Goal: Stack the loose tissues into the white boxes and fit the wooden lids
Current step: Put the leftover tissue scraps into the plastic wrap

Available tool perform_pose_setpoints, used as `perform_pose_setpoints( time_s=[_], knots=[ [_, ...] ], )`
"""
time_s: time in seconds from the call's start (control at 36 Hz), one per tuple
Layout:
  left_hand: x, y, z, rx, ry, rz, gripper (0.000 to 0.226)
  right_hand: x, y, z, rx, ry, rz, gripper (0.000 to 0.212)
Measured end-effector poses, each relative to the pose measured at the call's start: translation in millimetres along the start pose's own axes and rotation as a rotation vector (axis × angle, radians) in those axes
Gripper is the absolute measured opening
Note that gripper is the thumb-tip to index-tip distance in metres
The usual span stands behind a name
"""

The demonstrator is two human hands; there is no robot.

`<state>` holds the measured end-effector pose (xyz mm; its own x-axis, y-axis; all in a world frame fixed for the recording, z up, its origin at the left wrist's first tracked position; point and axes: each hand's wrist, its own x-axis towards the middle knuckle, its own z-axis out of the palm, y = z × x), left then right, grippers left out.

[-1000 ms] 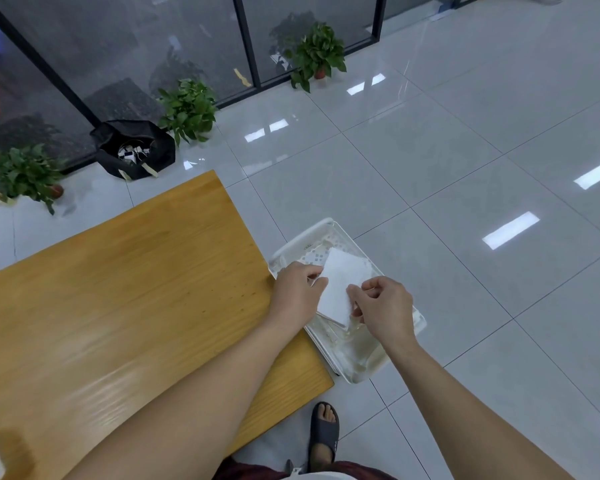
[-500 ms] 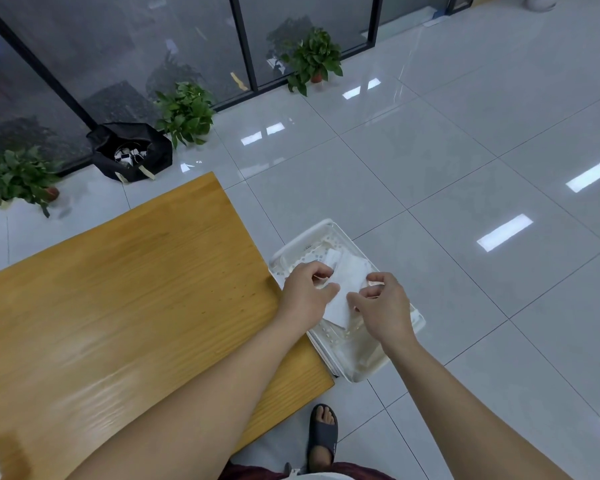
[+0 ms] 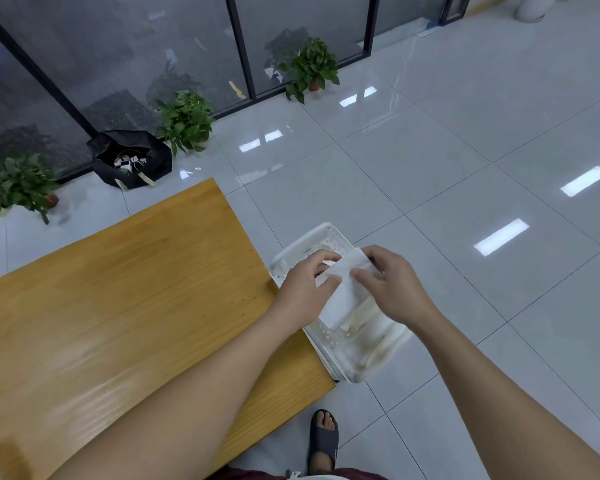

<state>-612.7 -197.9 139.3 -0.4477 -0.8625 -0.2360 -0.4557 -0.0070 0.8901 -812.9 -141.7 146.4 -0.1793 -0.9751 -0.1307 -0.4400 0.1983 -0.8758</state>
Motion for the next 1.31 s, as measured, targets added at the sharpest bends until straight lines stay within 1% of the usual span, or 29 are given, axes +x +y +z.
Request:
perform_pose_setpoints(
  time_s=[0.06, 0.11, 0.17, 0.19, 0.28, 0.33, 0.44, 0.53, 0.64, 0.75, 0.83, 0.94, 1.08, 1.22, 1.31],
  knots=[
    [0.3, 0.9, -7.4, -0.068, 0.05, -0.063, 0.038, 0.1, -0.4, -3.4, 0.192, 0.046, 0.093, 0.012],
    [1.5, -3.5, -13.1, -0.196, 0.05, -0.158, 0.051, -3.0, 2.7, -3.2, 0.339, 0.099, 0.156, 0.011],
    [1.1, -9.7, -13.2, -0.353, -0.002, -0.257, 0.051, -7.1, 6.1, 0.2, 0.45, 0.117, 0.193, 0.012],
    [0.4, -12.0, -12.1, -0.371, -0.012, -0.267, 0.047, -9.3, 7.4, 2.9, 0.48, 0.115, 0.203, 0.013],
    [-0.7, -14.6, -4.1, -0.243, 0.06, -0.176, 0.027, -16.4, 14.5, 11.6, 0.454, 0.107, 0.183, 0.016],
    [-1.4, -14.3, 2.3, -0.185, 0.126, -0.118, 0.022, -20.7, 19.2, 17.1, 0.434, 0.121, 0.153, 0.023],
    [-4.9, -18.6, 10.9, -0.226, 0.195, -0.123, 0.028, -27.9, 22.3, 30.9, 0.4, 0.122, 0.1, 0.037],
    [-6.6, -21.0, 15.1, -0.274, 0.188, -0.124, 0.038, -30.5, 23.4, 39.2, 0.35, 0.12, 0.071, 0.043],
    [-7.6, -15.8, 22.2, -0.279, 0.178, -0.064, 0.045, -28.4, 23.4, 39.0, 0.38, 0.163, 0.092, 0.049],
    [-5.6, -14.1, 21.9, -0.305, 0.209, -0.073, 0.06, -25.2, 20.4, 37.5, 0.403, 0.183, 0.084, 0.05],
    [-4.9, -19.5, 20.2, -0.292, 0.193, -0.1, 0.063, -23.6, 21.9, 34.8, 0.407, 0.158, 0.086, 0.049],
    [-5.0, -26.2, 22.1, -0.261, 0.206, -0.134, 0.061, -23.3, 24.2, 35.2, 0.425, 0.164, 0.087, 0.05],
    [-3.7, -31.6, 27.9, -0.144, 0.184, -0.108, 0.052, -24.5, 24.5, 40.2, 0.386, 0.153, 0.095, 0.051],
    [-1.9, -28.2, 19.1, -0.137, 0.159, -0.108, 0.027, -22.0, 19.0, 30.6, 0.286, 0.182, 0.084, 0.039],
    [-6.8, -16.6, 4.7, -0.214, 0.175, -0.071, 0.012, -19.9, 1.7, 20.4, 0.292, 0.203, 0.058, 0.041]
  ],
)
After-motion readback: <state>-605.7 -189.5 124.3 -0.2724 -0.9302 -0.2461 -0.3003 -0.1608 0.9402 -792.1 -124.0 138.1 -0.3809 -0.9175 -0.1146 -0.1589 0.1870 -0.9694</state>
